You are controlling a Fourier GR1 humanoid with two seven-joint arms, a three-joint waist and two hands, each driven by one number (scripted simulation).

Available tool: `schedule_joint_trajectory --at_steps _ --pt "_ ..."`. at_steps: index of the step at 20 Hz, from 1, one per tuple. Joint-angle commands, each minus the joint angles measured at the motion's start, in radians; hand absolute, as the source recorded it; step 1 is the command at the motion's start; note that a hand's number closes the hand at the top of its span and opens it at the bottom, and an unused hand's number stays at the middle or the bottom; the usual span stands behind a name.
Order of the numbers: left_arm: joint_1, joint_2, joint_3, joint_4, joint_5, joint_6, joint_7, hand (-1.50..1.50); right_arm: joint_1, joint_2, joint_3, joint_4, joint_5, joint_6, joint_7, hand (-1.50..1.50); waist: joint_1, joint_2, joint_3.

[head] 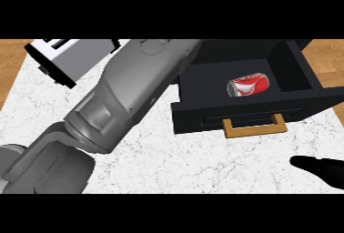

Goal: Pick up the can, place it into the drawer and close the drawer

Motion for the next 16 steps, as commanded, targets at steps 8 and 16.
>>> schedule_joint_trajectory --at_steps 8,16 --pt "-0.008 0.0 0.036 0.015 0.077 -0.017 -0.071 -1.5 -0.128 -0.104 0.168 0.157 0.363 -0.011 -0.081 -1.5 0.036 -0.003 -0.001" --pt "-0.057 0.0 0.021 0.056 0.048 -0.012 -0.051 -1.5 -0.215 -0.063 0.313 0.505 0.628 -0.152 -0.222 -1.5 0.081 -0.007 0.0"
